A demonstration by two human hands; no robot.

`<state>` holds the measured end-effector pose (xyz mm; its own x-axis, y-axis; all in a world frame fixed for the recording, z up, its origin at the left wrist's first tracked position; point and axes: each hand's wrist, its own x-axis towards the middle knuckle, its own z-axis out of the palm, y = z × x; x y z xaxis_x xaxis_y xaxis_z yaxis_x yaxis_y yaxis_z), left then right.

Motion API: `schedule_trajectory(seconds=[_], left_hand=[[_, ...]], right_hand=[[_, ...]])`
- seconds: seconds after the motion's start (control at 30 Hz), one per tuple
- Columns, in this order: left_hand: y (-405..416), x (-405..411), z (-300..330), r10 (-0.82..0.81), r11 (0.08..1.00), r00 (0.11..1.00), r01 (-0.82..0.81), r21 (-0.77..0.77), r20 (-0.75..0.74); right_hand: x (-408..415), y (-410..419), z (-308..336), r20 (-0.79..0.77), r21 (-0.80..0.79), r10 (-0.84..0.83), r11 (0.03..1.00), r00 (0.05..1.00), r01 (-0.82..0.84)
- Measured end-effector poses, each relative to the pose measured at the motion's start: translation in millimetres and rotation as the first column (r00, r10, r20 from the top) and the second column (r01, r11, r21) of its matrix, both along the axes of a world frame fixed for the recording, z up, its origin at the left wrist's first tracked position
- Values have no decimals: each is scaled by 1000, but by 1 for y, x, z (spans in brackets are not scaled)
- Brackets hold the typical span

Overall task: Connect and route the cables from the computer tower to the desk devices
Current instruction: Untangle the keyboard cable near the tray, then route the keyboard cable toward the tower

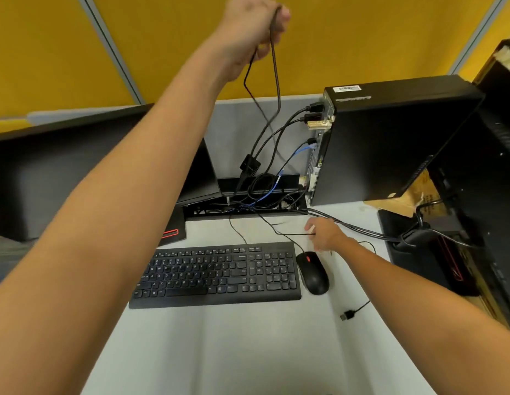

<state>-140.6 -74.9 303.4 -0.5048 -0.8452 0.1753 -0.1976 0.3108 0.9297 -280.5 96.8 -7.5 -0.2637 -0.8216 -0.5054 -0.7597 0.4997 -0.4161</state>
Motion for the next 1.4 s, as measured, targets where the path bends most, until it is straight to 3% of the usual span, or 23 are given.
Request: schedule_trajectory(seconds=[0.13, 0.23, 0.37, 0.4, 0.5, 0.53, 0.6, 0.67, 0.77, 0.87, 0.93, 1.03, 1.1, 1.17, 1.2, 1.3, 1.4], left_hand=[[5, 4, -45, -146, 987, 947, 158, -18, 287], [9, 10, -86, -199, 972, 850, 234, -13, 488], [13, 22, -125, -227, 957, 711, 289, 17, 665], [14, 24, -133, -237, 957, 707, 289, 33, 666], [16, 28, -146, -195, 968, 736, 249, 8, 648], [15, 27, -147, -174, 973, 746, 232, -6, 643], [17, 24, -142, -147, 976, 771, 213, -33, 620], [23, 22, -132, -139, 978, 820, 201, -52, 555], [26, 26, -118, -99, 991, 903, 128, -42, 419], [26, 40, -106, -16, 995, 982, -2, 96, 187], [26, 49, -99, -26, 988, 995, 11, 157, 93], [27, 66, -98, -18, 983, 990, -7, 184, 137], [24, 79, -108, 12, 970, 989, -47, 239, 147], [24, 90, -126, 37, 936, 996, -61, 346, 76], [26, 92, -134, 46, 905, 999, -41, 422, -2], [33, 88, -148, 121, 746, 912, 178, 642, -393], [37, 74, -144, 273, 671, 753, 297, 679, -599]], right_hand=[[-10, -16, 31, 18, -61, -84, 995, 996, 84], [-19, -29, 67, 67, -122, -167, 977, 984, 174], [-25, -40, 113, 204, -209, -150, 959, 968, 192], [-25, -40, 123, 168, -242, -136, 954, 976, 174], [-19, -41, 147, -189, -263, -32, 965, 981, -19], [-13, -42, 153, -199, -316, -31, 948, 980, -34], [6, -46, 165, 32, -457, -53, 887, 998, 62], [26, -51, 175, 244, -498, 33, 862, 969, 96], [33, -49, 178, 314, -511, 187, 860, 931, 0], [22, -42, 175, 529, -438, 233, 898, 816, 27], [15, -39, 175, 578, -471, 263, 881, 772, 53], [-5, -39, 181, 639, -532, 90, 769, 764, 354], [-27, -39, 183, 717, -523, -88, 588, 692, 617], [-48, -39, 173, 637, -619, -238, 409, 733, 671], [-54, -38, 164, 528, -687, -285, 409, 800, 600], [-48, -34, 130, 99, -749, -326, 598, 940, 286], [-22, -26, 106, -298, -566, -192, 824, 935, -11]])
